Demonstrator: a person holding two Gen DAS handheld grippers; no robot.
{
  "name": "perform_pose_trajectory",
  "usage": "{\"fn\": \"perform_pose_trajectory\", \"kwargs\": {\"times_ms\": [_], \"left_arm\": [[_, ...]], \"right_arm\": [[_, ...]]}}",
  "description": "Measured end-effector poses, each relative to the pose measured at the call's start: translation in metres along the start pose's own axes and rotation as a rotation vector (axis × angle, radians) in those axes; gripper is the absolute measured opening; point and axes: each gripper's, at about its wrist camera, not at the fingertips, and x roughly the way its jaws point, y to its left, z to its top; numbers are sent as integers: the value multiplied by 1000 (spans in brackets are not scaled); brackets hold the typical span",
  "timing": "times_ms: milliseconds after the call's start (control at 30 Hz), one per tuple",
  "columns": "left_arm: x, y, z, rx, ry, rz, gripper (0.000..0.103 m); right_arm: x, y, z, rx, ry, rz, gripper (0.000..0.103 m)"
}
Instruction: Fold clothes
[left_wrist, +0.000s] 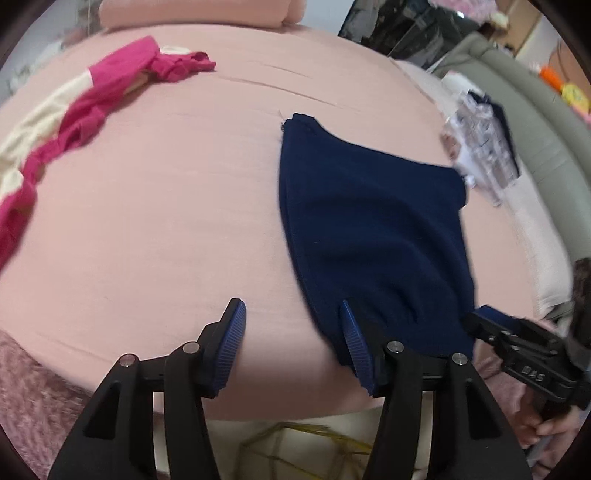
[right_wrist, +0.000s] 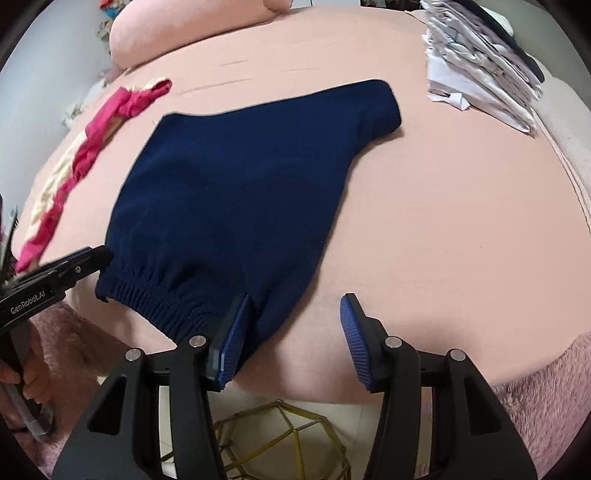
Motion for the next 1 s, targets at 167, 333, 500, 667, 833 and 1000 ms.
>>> {"fn": "perform_pose_trajectory", "kwargs": {"times_ms": [167,333,500,667,833,1000], "left_arm": [[2,-17,-9,25,21,-86,54],[8,-29,-13,58,30,-13,59],[3,-19,-12,3,29,-43,58],[12,-29,-12,6,65,-146,58],[23,-31,-9,-3,65,-138,58],[22,-32,-9,-21,48,-171,41]], "right_arm": [[-2,6,2,-26,-14,-22,51],[1,4,3,-36,8,-56,52],[4,-5,6,-11,29,-57,56],[0,-18,9,60,67,120,57],[8,-18,8,45,82,132,59],[11,-11,9,19,80,170,56]]}}
